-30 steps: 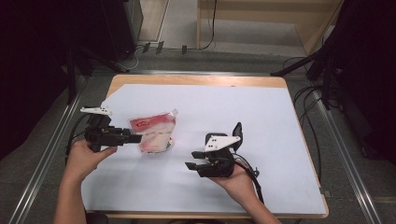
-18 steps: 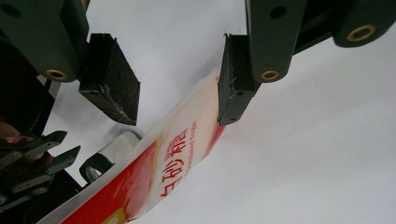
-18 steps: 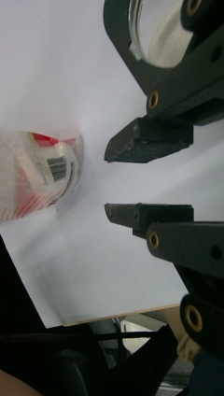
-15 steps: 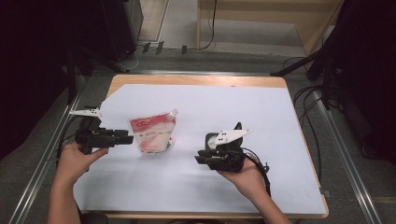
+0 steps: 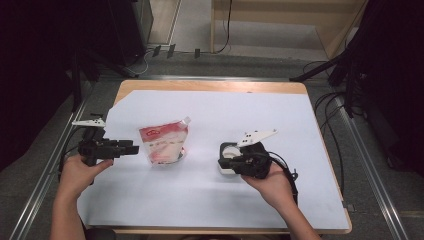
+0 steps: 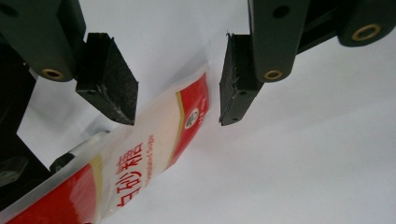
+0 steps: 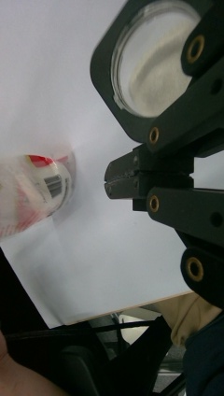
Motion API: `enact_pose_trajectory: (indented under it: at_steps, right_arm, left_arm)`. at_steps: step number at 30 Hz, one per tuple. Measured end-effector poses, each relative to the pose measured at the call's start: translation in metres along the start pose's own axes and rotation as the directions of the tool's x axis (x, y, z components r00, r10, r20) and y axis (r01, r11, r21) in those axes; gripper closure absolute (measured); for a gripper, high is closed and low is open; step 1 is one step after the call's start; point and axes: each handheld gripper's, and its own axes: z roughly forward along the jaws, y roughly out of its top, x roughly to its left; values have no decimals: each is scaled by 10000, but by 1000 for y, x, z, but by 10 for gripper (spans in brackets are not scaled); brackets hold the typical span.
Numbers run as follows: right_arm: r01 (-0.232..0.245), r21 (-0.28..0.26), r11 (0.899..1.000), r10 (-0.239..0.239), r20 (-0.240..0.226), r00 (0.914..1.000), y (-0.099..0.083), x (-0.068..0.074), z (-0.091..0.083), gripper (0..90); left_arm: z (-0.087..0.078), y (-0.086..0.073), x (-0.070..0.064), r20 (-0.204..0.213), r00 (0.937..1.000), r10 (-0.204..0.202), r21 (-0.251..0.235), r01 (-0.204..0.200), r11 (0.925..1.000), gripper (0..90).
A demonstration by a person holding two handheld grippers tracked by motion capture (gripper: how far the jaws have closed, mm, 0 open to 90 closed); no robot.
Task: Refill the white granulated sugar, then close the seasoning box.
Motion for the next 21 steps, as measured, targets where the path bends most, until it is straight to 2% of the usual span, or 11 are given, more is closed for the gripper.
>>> enact_pose_trajectory:
  at_steps: [11,17,21]
  right_arm:
    - [-110,-361,9993,133,641,9979,12,-13,-38,900]
    - [-299,-513,9982,344,900,9954,12,-21,-53,900]
    - [-382,-653,9971,452,1093,9930,12,-26,-62,900]
  left_arm:
    - [5,-2,3,-148,9999,-69,31,70,10000,463]
    - [7,-3,4,-226,9997,-19,5,19,10000,457]
    - [7,-3,5,-285,9995,150,-27,-151,9999,453]
